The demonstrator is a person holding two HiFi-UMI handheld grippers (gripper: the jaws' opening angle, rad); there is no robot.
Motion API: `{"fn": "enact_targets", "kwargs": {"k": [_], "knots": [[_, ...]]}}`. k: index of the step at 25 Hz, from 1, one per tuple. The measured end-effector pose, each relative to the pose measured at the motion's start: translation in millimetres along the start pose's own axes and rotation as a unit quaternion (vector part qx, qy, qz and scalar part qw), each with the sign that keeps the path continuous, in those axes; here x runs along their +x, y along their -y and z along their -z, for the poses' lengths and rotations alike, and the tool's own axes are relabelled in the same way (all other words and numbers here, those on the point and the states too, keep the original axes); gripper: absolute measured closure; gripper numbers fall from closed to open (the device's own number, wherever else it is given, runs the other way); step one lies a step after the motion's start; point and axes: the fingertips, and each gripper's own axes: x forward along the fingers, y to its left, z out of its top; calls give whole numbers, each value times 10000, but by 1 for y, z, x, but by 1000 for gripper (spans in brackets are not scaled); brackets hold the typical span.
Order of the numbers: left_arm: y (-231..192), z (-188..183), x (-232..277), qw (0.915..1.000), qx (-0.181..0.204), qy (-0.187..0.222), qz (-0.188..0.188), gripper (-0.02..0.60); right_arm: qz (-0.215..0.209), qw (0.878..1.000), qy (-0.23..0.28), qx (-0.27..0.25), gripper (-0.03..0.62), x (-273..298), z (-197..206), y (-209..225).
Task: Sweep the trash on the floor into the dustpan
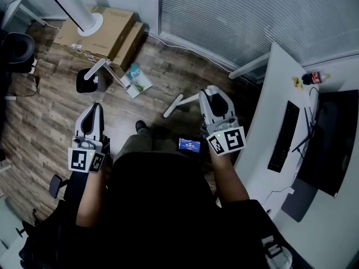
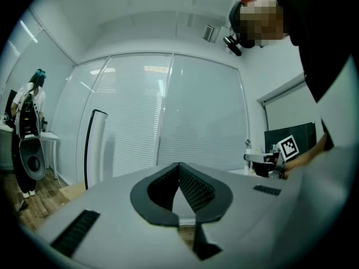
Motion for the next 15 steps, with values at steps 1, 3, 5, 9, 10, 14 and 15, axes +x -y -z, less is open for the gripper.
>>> {"fn": "enact_targets", "kwargs": {"k": [1, 3, 5, 9, 10, 14, 15], "knots": [[1, 2, 2, 10000, 3, -55, 19, 586, 21, 10000, 0, 9, 486, -1, 0, 1], [1, 6, 4, 9999, 84, -122, 80, 586, 62, 10000, -2, 31, 487, -2, 1, 3], [2, 8, 7, 9997, 75, -155, 143, 586, 87, 9999, -23, 52, 487, -3, 3, 3], [6, 8, 13, 9996, -79, -221, 186, 586, 107, 9999, -72, 80, 486, -3, 7, 2], [6, 8, 13, 9995, -73, -232, 205, 586, 118, 9999, -71, 94, 485, -2, 8, 2], [-1, 22, 9, 9989, 8, -415, 219, 586, 154, 9998, -66, 145, 485, 1, 11, 2], [-3, 27, 7, 9986, 16, -484, 212, 586, 161, 9997, -68, 160, 485, 1, 12, 2]]}}
